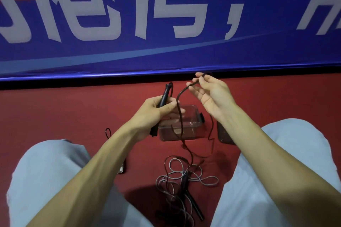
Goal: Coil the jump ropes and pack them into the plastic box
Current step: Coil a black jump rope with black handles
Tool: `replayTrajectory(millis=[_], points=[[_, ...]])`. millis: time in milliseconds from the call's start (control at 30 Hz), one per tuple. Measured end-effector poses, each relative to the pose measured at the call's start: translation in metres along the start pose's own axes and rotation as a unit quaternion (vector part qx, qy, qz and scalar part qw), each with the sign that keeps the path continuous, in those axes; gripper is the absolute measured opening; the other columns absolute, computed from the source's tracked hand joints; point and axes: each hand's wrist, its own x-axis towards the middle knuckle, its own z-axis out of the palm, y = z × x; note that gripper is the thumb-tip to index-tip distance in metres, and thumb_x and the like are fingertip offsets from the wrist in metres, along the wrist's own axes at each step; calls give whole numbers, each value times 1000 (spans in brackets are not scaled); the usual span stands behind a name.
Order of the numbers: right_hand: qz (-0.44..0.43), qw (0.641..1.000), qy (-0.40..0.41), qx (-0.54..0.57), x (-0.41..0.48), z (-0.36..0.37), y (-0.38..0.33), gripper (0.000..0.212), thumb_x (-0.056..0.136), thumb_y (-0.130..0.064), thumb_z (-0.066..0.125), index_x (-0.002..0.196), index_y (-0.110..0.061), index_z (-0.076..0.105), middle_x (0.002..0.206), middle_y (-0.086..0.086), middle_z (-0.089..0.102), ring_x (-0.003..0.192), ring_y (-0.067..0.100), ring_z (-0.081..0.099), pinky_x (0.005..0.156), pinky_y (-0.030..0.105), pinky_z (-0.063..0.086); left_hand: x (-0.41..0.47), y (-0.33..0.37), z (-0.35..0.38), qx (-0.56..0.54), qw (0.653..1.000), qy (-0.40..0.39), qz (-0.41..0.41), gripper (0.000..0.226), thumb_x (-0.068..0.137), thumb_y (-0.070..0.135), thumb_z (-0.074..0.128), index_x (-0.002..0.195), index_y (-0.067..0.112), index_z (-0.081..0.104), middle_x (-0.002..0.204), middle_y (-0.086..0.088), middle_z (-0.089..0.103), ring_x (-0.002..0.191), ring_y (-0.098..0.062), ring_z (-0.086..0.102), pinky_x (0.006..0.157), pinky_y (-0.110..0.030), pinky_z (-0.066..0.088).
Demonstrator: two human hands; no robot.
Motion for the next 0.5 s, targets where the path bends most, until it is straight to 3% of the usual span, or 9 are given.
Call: replayTrajectory(millis=[133, 233, 400, 500], points=[[10, 999, 15, 44, 2, -1, -1, 14, 98, 6, 43, 96, 3, 57, 81, 12, 59, 70, 23, 72, 62, 24, 57, -4, 7, 2, -58, 998, -19, -3, 8, 95, 11, 57, 95, 6, 64, 89, -13, 72, 91, -29, 73, 77, -33, 60], [30, 999, 13, -1, 1, -2, 2, 11, 99, 1, 46, 98, 2, 57, 85, 15, 64, 71, 24, 73, 63, 27, 58, -4, 10, 2, -110, 994, 15, 20, 10, 97, 9, 54, 90, 5, 61, 83, -11, 71, 87, -29, 74, 72, -30, 62], [81, 972, -42, -215, -3, -3, 11, 20, 102, -15, 46, 102, -4, 63, 95, 12, 69, 81, 28, 71, 71, 33, 59, 0, 16, -1, -239, 967, 71, 59, 13, 98, 7, 52, 88, 5, 60, 86, -13, 71, 91, -30, 71, 73, -30, 61], [84, 915, -116, -377, -6, -1, 20, 26, 99, 2, 41, 99, -9, 65, 100, 12, 69, 87, 21, 69, 80, 30, 56, 2, 19, -6, -315, 942, 86, 73, 13, 100, 8, 49, 92, 2, 58, 87, -14, 72, 94, -29, 72, 78, -32, 61]])
